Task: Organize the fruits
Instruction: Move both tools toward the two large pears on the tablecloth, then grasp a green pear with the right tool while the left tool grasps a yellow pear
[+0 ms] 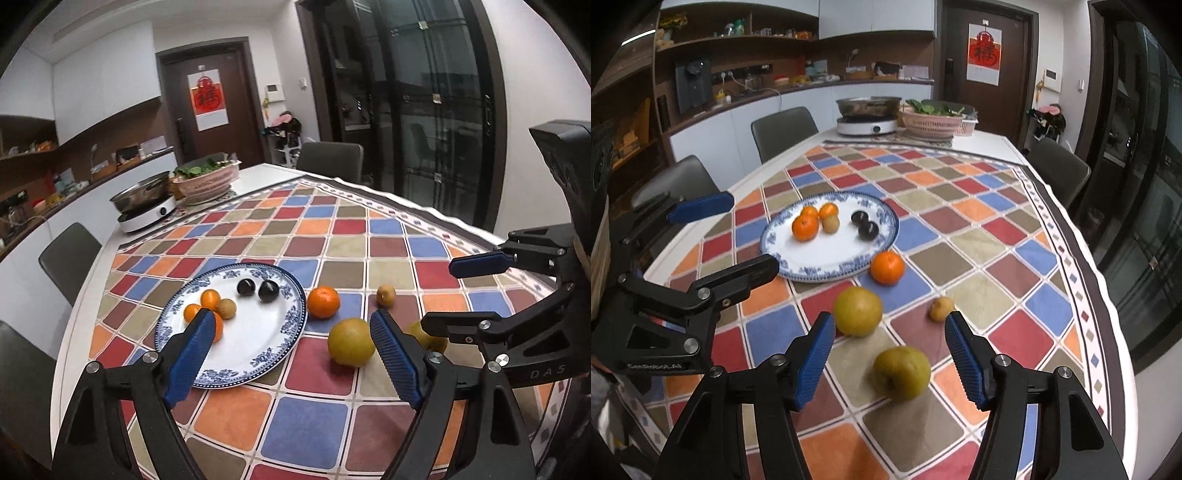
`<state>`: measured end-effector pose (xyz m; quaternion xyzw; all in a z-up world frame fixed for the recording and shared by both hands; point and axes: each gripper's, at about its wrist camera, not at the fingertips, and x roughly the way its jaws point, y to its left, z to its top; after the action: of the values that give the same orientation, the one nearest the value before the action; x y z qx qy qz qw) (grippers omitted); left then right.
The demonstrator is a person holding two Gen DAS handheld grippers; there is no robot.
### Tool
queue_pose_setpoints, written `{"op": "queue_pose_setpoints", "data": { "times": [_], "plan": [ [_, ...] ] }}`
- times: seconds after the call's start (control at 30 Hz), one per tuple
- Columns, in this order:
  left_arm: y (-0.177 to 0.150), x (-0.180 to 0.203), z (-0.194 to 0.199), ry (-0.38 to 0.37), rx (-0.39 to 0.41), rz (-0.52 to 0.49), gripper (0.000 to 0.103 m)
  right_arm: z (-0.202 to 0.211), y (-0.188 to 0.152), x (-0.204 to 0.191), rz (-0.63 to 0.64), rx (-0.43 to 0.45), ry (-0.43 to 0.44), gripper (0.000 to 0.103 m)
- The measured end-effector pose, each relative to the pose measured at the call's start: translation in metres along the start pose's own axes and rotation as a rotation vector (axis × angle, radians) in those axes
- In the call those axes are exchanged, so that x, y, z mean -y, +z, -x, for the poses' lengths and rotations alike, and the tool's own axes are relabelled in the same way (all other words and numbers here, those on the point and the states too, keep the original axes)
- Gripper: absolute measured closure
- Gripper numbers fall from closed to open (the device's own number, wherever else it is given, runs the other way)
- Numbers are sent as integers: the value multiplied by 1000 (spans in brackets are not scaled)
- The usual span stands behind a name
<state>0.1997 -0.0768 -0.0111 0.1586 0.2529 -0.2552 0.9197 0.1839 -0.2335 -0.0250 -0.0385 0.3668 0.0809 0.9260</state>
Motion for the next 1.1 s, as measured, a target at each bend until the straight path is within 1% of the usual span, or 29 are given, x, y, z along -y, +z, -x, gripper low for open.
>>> {"op": "queue_pose_setpoints", "data": {
  "times": [0.3, 0.47, 0.67, 0.77, 0.83, 0.9, 0.97, 1.03, 1.1],
  "plan": [
    [-10, 10, -32, -90, -53, -96, 17, -28, -21, 7, -17, -102, -9, 41],
    [-14, 17, -53, -137, -91, -146, 18, -42, -29, 12, -32, -138, 0, 41],
    [-18, 21, -75, -182, -139, -149, 18, -57, -36, 17, -48, -178, 9, 41],
    [-21, 24, -84, -194, -163, -153, 18, -66, -39, 20, -68, -200, 34, 41],
    [-22, 25, -87, -198, -170, -154, 19, -71, -42, 22, -81, -213, 47, 41],
    [-22, 27, -91, -203, -178, -152, 24, -75, -45, 24, -98, -220, 62, 41],
    [-21, 29, -95, -208, -183, -147, 27, -78, -47, 26, -112, -222, 75, 41],
    [-20, 31, -98, -216, -189, -141, 29, -77, -47, 26, -112, -211, 81, 43],
    [-20, 34, -100, -222, -196, -141, 35, -77, -47, 26, -113, -204, 99, 48]
  ]
}}
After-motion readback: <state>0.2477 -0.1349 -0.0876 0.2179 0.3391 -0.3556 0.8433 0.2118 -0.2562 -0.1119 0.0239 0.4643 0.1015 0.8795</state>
